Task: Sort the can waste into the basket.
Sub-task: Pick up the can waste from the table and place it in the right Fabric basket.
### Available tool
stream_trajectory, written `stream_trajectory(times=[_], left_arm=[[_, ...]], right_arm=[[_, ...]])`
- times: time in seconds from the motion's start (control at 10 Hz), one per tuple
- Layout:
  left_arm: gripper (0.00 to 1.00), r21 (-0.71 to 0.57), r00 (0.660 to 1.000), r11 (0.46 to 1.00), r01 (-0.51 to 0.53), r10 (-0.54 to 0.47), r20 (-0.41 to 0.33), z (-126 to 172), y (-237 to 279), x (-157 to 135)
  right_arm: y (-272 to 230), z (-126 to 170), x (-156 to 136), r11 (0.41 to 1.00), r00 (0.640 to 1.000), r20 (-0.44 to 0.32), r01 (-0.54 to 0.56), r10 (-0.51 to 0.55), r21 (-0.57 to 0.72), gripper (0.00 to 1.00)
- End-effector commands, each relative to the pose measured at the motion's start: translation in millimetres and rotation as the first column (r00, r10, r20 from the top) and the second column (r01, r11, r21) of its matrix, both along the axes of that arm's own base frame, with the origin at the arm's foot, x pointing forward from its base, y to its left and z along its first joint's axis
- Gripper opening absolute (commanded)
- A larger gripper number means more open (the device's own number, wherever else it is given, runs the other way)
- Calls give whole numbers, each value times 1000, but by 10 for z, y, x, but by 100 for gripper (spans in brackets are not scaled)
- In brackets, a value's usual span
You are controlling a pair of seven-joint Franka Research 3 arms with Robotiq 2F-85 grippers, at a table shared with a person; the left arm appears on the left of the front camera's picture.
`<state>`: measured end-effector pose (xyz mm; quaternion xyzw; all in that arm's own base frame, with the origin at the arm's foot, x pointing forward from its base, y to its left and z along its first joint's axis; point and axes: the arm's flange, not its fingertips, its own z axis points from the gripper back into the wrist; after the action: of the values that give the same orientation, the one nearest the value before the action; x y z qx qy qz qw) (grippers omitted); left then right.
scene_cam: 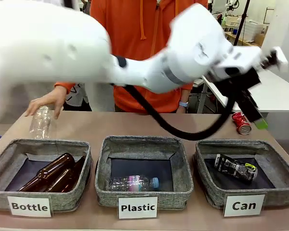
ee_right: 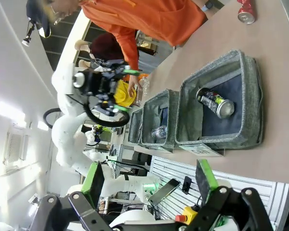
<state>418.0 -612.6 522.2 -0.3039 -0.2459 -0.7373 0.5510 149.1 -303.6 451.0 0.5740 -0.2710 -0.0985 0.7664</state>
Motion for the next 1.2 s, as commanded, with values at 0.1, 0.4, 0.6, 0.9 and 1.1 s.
stream_trajectory(times=[0.1, 0.4, 0.6, 0.9, 1.1], left_arm=[[100, -17, 973, 993, -114, 108, -202, 232, 1985, -403], [100, -42, 839, 952, -302, 244, -486, 495, 3618, -302], [100, -108, 710, 866, -488, 322, -627, 605, 4847, -8], [100, -21, 479, 787, -617, 354, -803, -1, 6427, 211], [100, -137, 401, 681, -719, 246, -882, -527, 7092, 232]], right_arm=[[682, 3, 402, 995, 996, 9, -84, 84, 61, 100], [1791, 81, 809, 964, 971, 41, -237, 234, 122, 100], [2283, 110, 1065, 929, 943, -4, -328, 334, 173, 100], [2657, 252, 1354, 921, 936, -39, -337, 351, 195, 100], [2398, 295, 1509, 908, 921, -16, -381, 389, 174, 100]])
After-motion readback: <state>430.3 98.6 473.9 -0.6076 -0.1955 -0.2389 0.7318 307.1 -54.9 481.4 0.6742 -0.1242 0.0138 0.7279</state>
